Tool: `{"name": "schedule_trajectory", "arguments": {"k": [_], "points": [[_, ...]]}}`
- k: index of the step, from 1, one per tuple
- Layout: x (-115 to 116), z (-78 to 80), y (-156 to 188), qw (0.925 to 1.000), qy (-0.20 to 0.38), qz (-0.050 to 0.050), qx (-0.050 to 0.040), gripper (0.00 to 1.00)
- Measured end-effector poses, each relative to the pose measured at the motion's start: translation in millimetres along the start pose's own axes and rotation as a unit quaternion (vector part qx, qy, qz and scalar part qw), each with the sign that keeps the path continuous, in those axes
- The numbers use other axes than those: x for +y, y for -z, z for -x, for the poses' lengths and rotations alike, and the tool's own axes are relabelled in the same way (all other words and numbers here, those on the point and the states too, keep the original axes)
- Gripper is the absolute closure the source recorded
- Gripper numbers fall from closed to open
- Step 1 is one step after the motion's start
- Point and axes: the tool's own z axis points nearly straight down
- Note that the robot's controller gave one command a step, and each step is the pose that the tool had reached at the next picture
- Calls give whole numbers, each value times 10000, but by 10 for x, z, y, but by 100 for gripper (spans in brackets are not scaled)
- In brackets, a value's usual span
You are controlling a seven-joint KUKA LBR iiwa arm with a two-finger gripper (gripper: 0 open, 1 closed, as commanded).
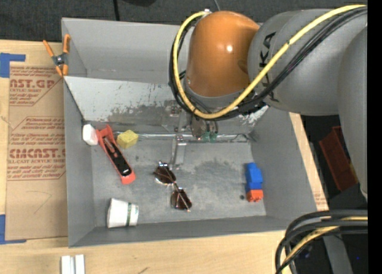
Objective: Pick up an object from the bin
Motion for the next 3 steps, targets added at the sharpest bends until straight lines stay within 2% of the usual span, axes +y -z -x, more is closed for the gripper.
{"name": "schedule_trajectory", "arguments": {"k": [1, 2, 3], "points": [[-7, 17, 49, 10000, -8, 4, -41, 0], [-114, -49, -331, 9997, -235, 13, -70, 0], [-416, -203, -547, 9995, -304, 2, -33, 0]]}}
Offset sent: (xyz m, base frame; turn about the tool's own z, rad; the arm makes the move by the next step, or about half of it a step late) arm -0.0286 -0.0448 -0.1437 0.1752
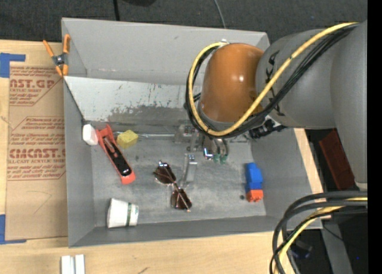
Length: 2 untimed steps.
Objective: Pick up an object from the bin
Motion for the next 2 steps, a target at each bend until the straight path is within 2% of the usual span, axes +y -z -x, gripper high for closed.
{"name": "schedule_trajectory", "arguments": {"k": [1, 2], "points": [[45, -39, -122, 9962, -872, 19, -31, 0], [71, -54, -730, 9871, -1598, 16, -24, 0]]}}
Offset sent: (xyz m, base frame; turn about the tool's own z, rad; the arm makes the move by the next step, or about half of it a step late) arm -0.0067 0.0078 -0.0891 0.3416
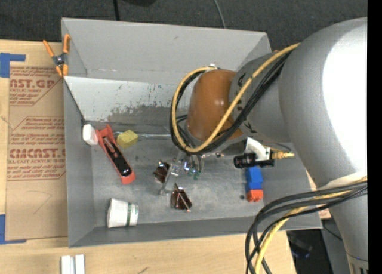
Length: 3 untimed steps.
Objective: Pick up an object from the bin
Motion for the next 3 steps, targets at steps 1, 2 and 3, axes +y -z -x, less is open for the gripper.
{"name": "schedule_trajectory", "arguments": {"k": [1, 2, 3], "points": [[-140, -263, -162, 9987, -511, 9, 4, 100], [-140, -263, -162, 9987, -512, 9, 4, 100], [-146, -273, -122, 9987, -512, -2, 20, 100]]}}
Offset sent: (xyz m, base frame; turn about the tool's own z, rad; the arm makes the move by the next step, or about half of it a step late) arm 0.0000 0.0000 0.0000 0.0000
